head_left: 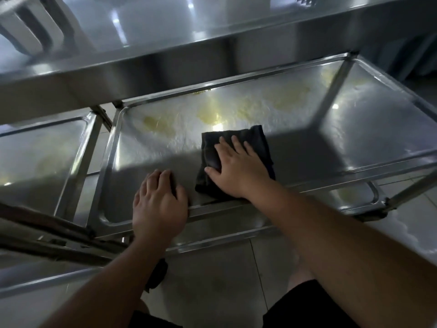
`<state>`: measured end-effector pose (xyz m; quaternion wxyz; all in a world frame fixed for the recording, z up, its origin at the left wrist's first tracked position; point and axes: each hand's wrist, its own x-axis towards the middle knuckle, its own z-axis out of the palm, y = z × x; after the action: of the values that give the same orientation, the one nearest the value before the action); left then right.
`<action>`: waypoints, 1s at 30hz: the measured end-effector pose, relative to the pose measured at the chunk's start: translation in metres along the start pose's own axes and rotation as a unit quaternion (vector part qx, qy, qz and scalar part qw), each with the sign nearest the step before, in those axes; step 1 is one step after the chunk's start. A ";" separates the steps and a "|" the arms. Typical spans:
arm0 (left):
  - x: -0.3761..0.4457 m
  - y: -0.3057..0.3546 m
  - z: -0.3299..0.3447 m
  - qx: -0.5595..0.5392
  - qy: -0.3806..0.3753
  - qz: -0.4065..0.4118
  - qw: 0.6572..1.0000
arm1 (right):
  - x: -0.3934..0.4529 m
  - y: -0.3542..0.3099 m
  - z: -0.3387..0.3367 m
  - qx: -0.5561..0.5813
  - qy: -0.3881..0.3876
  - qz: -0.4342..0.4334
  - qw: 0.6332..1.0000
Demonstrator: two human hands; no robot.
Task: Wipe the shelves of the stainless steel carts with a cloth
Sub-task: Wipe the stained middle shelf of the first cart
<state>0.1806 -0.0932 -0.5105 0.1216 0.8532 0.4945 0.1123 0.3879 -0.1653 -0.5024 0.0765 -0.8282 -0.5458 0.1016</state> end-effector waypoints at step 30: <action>-0.058 0.022 -0.138 0.137 -0.347 0.042 0.927 | -0.141 -0.068 -0.115 -0.054 -0.305 0.028 0.950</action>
<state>0.1275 -0.1412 -0.3776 0.1630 0.8671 0.3961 -0.2543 0.3027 -0.2704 -0.3628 -0.1412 -0.7753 -0.5244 0.3223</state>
